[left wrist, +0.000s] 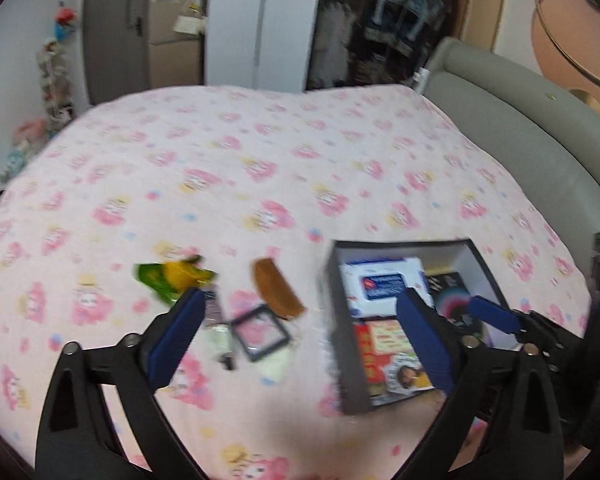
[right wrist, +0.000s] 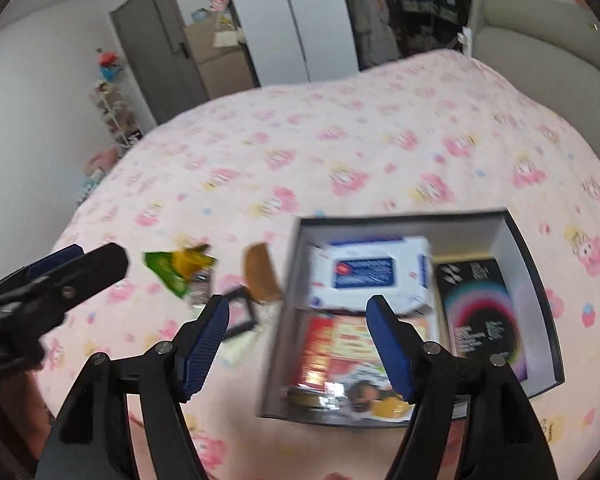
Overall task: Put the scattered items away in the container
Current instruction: 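Withdraw the left tool from the box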
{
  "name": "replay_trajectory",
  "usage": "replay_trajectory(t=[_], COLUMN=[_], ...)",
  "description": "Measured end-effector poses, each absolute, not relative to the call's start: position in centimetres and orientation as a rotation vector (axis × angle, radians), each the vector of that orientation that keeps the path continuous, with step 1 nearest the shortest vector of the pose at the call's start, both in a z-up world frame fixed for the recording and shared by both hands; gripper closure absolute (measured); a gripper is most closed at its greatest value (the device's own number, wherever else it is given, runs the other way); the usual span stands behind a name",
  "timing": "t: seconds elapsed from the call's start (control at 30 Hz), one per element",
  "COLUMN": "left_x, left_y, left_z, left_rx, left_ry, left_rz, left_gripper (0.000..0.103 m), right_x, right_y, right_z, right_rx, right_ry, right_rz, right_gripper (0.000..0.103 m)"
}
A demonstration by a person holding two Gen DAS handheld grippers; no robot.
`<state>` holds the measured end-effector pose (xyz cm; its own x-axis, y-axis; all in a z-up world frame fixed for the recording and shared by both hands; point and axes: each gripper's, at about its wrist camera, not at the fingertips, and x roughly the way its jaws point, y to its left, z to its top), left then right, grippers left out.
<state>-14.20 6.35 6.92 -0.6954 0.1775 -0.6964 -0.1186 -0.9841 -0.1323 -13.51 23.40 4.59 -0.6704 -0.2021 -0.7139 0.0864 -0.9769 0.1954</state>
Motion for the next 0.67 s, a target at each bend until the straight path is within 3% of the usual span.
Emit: replay_trajectory(t=[0.23,0.67], left_x=[-11.5,-0.9], left_y=[1.9,1.2], left_z=[8.4,10.4], left_rx=[-1.100,-1.001], left_ry=[-0.186,-0.104], left_rz=[2.850,2.932], left_gripper=[0.001,0.001], right_x=[-10.7,-0.8], right_y=[19.8,20.1], right_z=[7.3,9.9], right_rx=[1.131,1.037], right_ry=[-0.130,-0.174], right_rz=[-2.792,-2.938], right_gripper=[0.028,0.025])
